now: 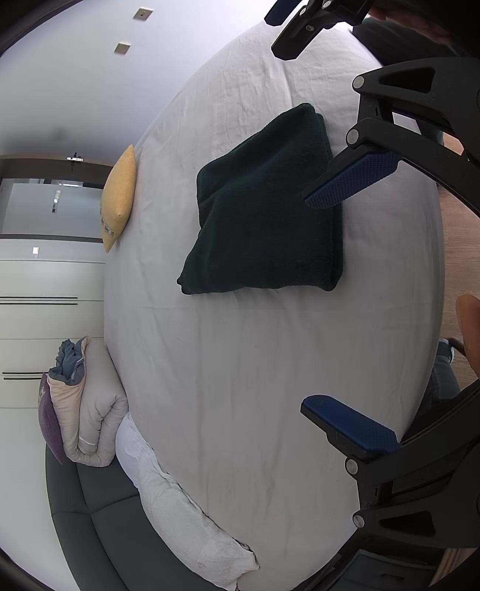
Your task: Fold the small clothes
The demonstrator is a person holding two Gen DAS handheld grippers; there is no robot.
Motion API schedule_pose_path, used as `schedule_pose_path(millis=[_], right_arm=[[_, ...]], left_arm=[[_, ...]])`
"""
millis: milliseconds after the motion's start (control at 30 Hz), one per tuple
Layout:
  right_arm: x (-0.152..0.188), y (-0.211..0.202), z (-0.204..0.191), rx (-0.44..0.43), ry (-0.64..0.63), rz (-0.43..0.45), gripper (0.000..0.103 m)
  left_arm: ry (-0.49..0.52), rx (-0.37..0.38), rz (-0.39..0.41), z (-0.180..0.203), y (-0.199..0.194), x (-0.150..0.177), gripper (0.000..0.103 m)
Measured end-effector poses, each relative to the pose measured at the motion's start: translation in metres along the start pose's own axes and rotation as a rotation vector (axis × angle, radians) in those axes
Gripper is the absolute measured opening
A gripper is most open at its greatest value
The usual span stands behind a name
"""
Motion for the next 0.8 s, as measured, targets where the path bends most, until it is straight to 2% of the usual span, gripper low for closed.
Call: schedule_pose_path(millis=[800], right_arm=[[0.0051,0.001,-0.0001,-0.005,0.001,-0.006,0.103]], left_arm=[[0.0,0.01,-0.013,-0.0021,0.0037,0.0013,0.103]])
Point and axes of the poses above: each gripper's, at about its wrist camera, not at the fingertips, and y roughly the way its jaws point, z to its right, x to its underside, the point moved 7 cm from there along y, roughly the way its jaws point, and after that the axes turned 3 degrees about y, right-handed, at the moved point
